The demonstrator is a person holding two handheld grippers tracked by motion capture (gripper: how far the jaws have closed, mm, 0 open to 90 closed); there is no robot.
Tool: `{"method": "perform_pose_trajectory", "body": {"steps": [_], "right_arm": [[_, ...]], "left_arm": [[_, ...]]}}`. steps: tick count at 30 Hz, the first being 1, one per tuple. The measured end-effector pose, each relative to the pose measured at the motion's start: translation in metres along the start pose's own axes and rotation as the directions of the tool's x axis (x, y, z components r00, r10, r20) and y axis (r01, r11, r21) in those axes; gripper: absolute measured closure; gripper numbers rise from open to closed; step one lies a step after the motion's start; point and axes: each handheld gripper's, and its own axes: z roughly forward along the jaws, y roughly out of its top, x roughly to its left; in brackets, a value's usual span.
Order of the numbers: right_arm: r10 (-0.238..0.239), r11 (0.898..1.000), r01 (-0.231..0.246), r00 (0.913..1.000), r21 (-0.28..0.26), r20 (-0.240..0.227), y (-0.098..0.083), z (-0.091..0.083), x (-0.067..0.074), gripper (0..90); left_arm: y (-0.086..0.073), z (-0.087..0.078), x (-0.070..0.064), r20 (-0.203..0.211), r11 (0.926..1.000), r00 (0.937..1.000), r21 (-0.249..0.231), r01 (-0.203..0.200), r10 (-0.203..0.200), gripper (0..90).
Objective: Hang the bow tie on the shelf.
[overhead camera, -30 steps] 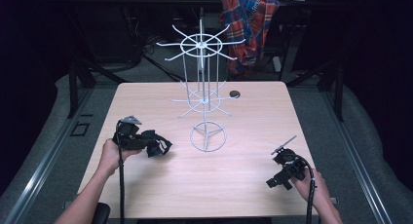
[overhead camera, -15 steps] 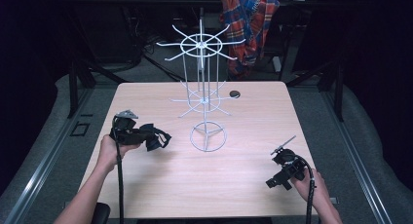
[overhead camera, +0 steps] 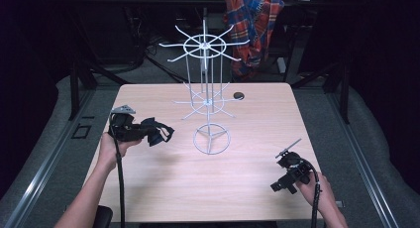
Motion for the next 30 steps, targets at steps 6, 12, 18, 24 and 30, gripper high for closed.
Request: {"method": "perform_pose_trajectory", "body": {"steps": [6, 12, 18, 24, 30], "right_arm": [[0.04, 0.999, -0.04, 0.9991, 0.002, -0.015, -0.001, 0.001, 0.002, 15.5], [0.01, 1.0, -0.01, 0.9999, 0.006, -0.011, 0.001, 0.002, 0.0, 15.5], [0.018, 1.0, -0.018, 0.9998, 0.006, -0.01, 0.001, 0.002, 0.0, 15.5], [0.04, 0.999, -0.04, 0.9992, 0.007, -0.008, 0.0, 0.002, 0.001, 15.5], [0.031, 0.999, -0.031, 0.9994, 0.006, -0.013, 0.002, 0.002, 0.002, 15.5]], "left_arm": [[0.003, -0.007, 0.004, 0.009, 0.999, 0.9998, -0.041, 0.02, -0.02, 69.4], [0.007, -0.016, 0.008, 0.021, 0.9962, 0.9992, -0.079, 0.035, -0.033, 69.4], [0.013, -0.023, 0.011, 0.039, 0.991, 0.9978, -0.121, 0.058, -0.053, 69.4], [0.017, -0.03, 0.013, 0.055, 0.9846, 0.9963, -0.159, 0.074, -0.066, 69.4], [0.021, -0.038, 0.013, 0.055, 0.9803, 0.9963, -0.182, 0.075, -0.066, 69.4]]}}
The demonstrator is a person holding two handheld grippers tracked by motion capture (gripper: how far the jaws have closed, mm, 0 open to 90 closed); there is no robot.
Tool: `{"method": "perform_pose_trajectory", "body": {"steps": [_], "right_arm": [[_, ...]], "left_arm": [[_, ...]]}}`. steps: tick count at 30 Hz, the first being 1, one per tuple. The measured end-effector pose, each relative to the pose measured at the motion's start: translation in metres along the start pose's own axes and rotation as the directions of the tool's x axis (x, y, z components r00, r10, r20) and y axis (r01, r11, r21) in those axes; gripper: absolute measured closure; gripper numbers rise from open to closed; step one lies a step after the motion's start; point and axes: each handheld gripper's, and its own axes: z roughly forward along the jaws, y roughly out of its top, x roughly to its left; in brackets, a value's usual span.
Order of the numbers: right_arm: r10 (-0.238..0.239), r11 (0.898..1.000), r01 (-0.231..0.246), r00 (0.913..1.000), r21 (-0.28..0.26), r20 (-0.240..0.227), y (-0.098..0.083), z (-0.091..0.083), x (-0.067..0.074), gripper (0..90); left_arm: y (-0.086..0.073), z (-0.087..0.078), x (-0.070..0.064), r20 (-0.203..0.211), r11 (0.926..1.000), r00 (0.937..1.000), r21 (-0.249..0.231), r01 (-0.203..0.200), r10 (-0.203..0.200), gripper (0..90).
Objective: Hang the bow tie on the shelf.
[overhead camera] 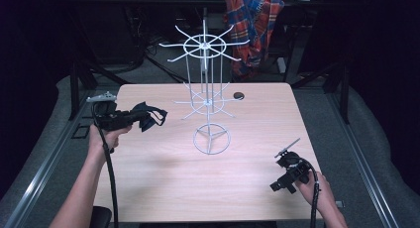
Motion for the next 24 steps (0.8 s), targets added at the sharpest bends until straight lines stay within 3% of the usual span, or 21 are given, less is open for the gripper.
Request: {"method": "perform_pose_trajectory", "body": {"steps": [1, 2, 3, 6, 7, 10, 12, 13, 15, 17, 24], "right_arm": [[-0.015, 1.0, 0.015, 0.9999, -0.014, 0.007, 0.0, 0.002, -0.001, 15.5], [0.012, 0.998, -0.012, 0.9999, -0.059, -0.008, -0.001, 0.005, 0.001, 15.5], [-0.014, 1.0, 0.013, 0.9999, -0.014, -0.001, 0.0, 0.004, 0.0, 15.5], [-0.044, 0.999, 0.044, 0.999, 0.019, 0.01, 0.001, 0.001, -0.003, 15.5], [-0.019, 1.0, 0.019, 0.9998, -0.005, 0.008, -0.001, 0.002, -0.002, 15.5], [-0.023, 1.0, 0.023, 0.9997, 0.004, 0.01, -0.001, 0.001, -0.002, 15.5], [-0.007, 1.0, 0.007, 0.9999, -0.021, 0.009, -0.002, 0.003, 0.0, 15.5], [-0.033, 0.999, 0.033, 0.9994, 0.007, 0.013, -0.001, 0.001, -0.002, 15.5], [-0.027, 0.999, 0.027, 0.9996, 0.022, 0.012, -0.002, 0.0, -0.002, 15.5], [-0.018, 1.0, 0.018, 0.9998, -0.005, 0.012, -0.003, 0.002, -0.002, 15.5], [-0.027, 1.0, 0.027, 0.9996, 0.001, 0.011, -0.002, 0.002, -0.002, 15.5]], "left_arm": [[0.001, -0.001, 0.0, -0.004, 1.0, 1.0, -0.003, 0.002, -0.002, 69.4], [0.002, -0.003, 0.0, 0.0, 1.0, 1.0, -0.008, 0.004, -0.004, 69.4], [0.003, -0.004, 0.0, 0.002, 0.9999, 1.0, -0.01, 0.004, -0.004, 69.4], [0.009, -0.006, -0.002, 0.006, 0.9999, 1.0, -0.017, -0.005, 0.005, 69.3], [0.011, -0.007, -0.002, 0.01, 0.9998, 0.9999, -0.02, -0.008, 0.008, 69.4], [0.019, -0.008, -0.007, 0.022, 0.9992, 0.9995, -0.033, -0.022, 0.023, 69.4], [0.024, -0.009, -0.01, 0.028, 0.9986, 0.999, -0.04, -0.034, 0.035, 69.3], [0.026, -0.009, -0.012, 0.033, 0.9982, 0.9986, -0.047, -0.038, 0.04, 69.4], [0.03, -0.01, -0.014, 0.042, 0.9977, 0.9982, -0.054, -0.041, 0.044, 69.3], [0.033, -0.01, -0.016, 0.046, 0.997, 0.9977, -0.061, -0.047, 0.05, 69.4], [0.043, -0.003, -0.022, 0.07, 0.9954, 0.9954, -0.074, -0.061, 0.066, 69.3]]}}
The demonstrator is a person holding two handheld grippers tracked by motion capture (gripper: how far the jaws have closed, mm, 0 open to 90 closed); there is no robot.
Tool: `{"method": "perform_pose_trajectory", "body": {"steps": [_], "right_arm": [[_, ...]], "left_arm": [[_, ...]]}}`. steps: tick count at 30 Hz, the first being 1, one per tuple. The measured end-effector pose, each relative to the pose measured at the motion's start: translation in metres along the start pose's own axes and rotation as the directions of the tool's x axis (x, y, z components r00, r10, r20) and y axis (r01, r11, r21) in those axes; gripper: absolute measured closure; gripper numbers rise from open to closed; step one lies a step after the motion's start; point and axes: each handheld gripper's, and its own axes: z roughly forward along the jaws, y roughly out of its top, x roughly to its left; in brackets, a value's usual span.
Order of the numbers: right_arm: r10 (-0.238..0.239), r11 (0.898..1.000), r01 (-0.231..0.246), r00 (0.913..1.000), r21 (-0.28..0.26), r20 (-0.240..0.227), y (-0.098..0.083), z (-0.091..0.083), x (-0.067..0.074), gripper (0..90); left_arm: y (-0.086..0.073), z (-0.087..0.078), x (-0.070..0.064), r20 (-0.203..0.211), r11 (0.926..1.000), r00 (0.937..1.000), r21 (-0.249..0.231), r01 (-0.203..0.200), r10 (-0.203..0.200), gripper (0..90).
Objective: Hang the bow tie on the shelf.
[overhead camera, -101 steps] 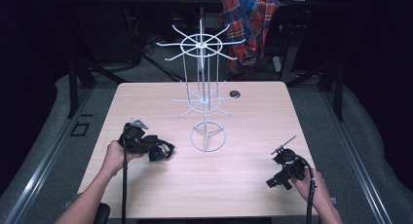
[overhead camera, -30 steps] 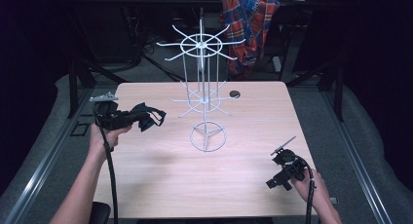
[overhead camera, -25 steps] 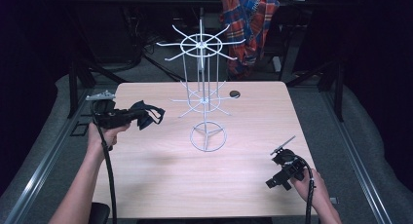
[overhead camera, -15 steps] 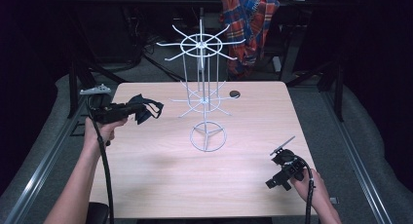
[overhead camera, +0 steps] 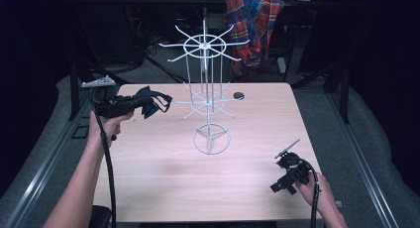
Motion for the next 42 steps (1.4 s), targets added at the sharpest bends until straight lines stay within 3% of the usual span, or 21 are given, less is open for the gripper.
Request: {"method": "perform_pose_trajectory", "body": {"steps": [8, 18, 22, 30, 34, 35, 36, 42], "right_arm": [[0.001, 1.0, -0.001, 1.0, 0.002, -0.009, 0.0, 0.0, 0.0, 15.5], [0.001, 1.0, -0.001, 1.0, 0.0, -0.01, 0.0, 0.001, 0.0, 15.5], [-0.001, 1.0, 0.001, 1.0, 0.006, -0.005, 0.0, 0.0, 0.0, 15.5], [0.001, 1.0, -0.001, 0.9999, 0.008, -0.011, -0.001, 0.002, -0.002, 15.5], [0.013, 1.0, -0.013, 0.9999, 0.01, -0.009, 0.0, 0.002, 0.001, 15.5], [0.033, 0.999, -0.033, 0.9994, -0.012, -0.004, -0.001, 0.004, 0.003, 15.5], [-0.007, 1.0, 0.008, 1.0, 0.025, -0.001, 0.001, 0.002, 0.001, 15.5], [0.012, 1.0, -0.012, 0.9999, 0.016, -0.005, -0.001, 0.002, 0.002, 15.5]], "left_arm": [[0.004, 0.016, -0.002, 0.015, 0.9998, 0.9999, 0.019, -0.001, 0.001, 69.4], [-0.009, 0.044, 0.006, 0.01, 0.996, 0.9993, 0.082, 0.034, -0.035, 69.4], [-0.011, 0.048, 0.008, 0.008, 0.9951, 0.9983, 0.082, 0.056, -0.057, 69.4], [-0.008, 0.049, 0.013, 0.006, 0.9943, 0.9983, 0.09, 0.057, -0.058, 69.3], [-0.006, 0.052, 0.017, 0.006, 0.9944, 0.9981, 0.087, 0.06, -0.061, 69.3], [-0.006, 0.052, 0.017, 0.007, 0.9946, 0.9978, 0.081, 0.065, -0.066, 69.3], [-0.004, 0.051, 0.017, 0.008, 0.9948, 0.998, 0.081, 0.062, -0.063, 69.3], [0.01, 0.049, 0.012, 0.02, 0.9963, 0.9993, 0.08, 0.029, -0.031, 69.2]]}}
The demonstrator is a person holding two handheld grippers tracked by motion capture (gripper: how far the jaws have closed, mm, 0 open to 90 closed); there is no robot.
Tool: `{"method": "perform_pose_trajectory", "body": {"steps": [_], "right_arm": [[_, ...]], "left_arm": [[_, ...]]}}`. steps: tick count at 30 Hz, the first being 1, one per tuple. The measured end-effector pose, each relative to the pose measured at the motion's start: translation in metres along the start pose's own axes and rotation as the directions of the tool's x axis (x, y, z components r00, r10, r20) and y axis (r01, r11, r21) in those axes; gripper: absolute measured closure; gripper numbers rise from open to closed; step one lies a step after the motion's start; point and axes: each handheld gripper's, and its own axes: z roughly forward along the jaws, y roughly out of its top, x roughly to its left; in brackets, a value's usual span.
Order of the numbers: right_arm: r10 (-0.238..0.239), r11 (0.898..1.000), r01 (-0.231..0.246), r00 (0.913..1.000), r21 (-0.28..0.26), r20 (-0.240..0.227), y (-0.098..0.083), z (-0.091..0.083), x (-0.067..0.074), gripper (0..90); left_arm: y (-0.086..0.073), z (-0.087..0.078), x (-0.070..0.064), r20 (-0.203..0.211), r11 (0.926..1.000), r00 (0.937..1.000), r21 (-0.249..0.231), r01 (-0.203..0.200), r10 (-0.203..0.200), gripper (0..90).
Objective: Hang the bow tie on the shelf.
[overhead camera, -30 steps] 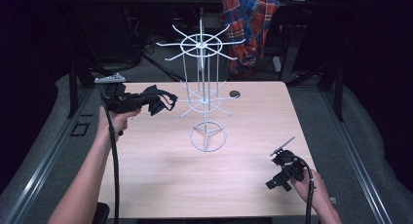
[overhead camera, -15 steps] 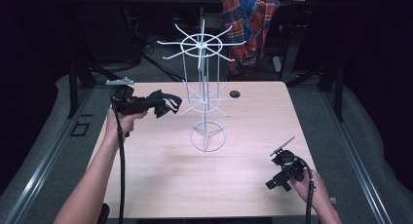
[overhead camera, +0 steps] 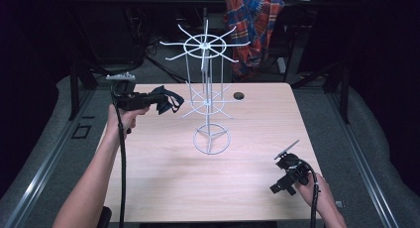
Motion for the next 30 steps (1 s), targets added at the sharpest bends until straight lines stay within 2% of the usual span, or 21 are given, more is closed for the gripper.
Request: {"method": "perform_pose_trajectory", "body": {"steps": [2, 5, 6, 8, 10, 13, 19, 27, 30], "right_arm": [[0.012, 1.0, -0.012, 0.9999, -0.011, -0.003, 0.0, 0.001, 0.0, 15.5], [-0.018, 1.0, 0.018, 0.9998, 0.013, 0.007, 0.001, 0.001, -0.001, 15.5], [-0.016, 1.0, 0.016, 0.9999, 0.006, 0.002, 0.001, 0.001, -0.001, 15.5], [-0.017, 1.0, 0.017, 0.9999, 0.006, 0.001, 0.001, 0.002, -0.001, 15.5], [-0.015, 1.0, 0.015, 0.9999, 0.017, -0.002, 0.001, 0.001, -0.001, 15.5], [-0.01, 1.0, 0.01, 0.9999, 0.003, 0.006, 0.0, 0.002, 0.0, 15.5], [-0.013, 1.0, 0.013, 0.9999, 0.002, 0.001, 0.0, 0.001, 0.0, 15.5], [-0.021, 1.0, 0.021, 0.9998, 0.011, 0.005, 0.001, 0.001, -0.001, 15.5], [-0.01, 1.0, 0.01, 0.9999, 0.0, 0.006, 0.001, 0.001, 0.0, 15.5]], "left_arm": [[0.002, 0.001, 0.0, -0.003, 0.9999, 1.0, 0.011, -0.002, 0.002, 69.2], [0.004, 0.008, 0.006, -0.009, 0.9993, 1.0, 0.036, 0.003, -0.003, 69.2], [0.004, 0.014, 0.009, -0.012, 0.9981, 0.9999, 0.06, 0.01, -0.009, 69.2], [0.003, 0.017, 0.011, -0.013, 0.9973, 0.9999, 0.072, 0.008, -0.007, 69.2], [0.002, 0.022, 0.012, -0.009, 0.9967, 0.9998, 0.08, 0.016, -0.015, 69.2], [0.0, 0.027, 0.014, 0.006, 0.9961, 0.9997, 0.086, 0.023, -0.023, 69.2], [-0.004, 0.036, 0.013, 0.009, 0.9943, 0.9999, 0.106, 0.012, -0.013, 69.2], [-0.019, 0.051, 0.012, 0.005, 0.9905, 1.0, 0.138, -0.003, 0.003, 69.2], [-0.025, 0.057, 0.011, 0.004, 0.9895, 0.9999, 0.144, -0.01, 0.01, 69.2]]}}
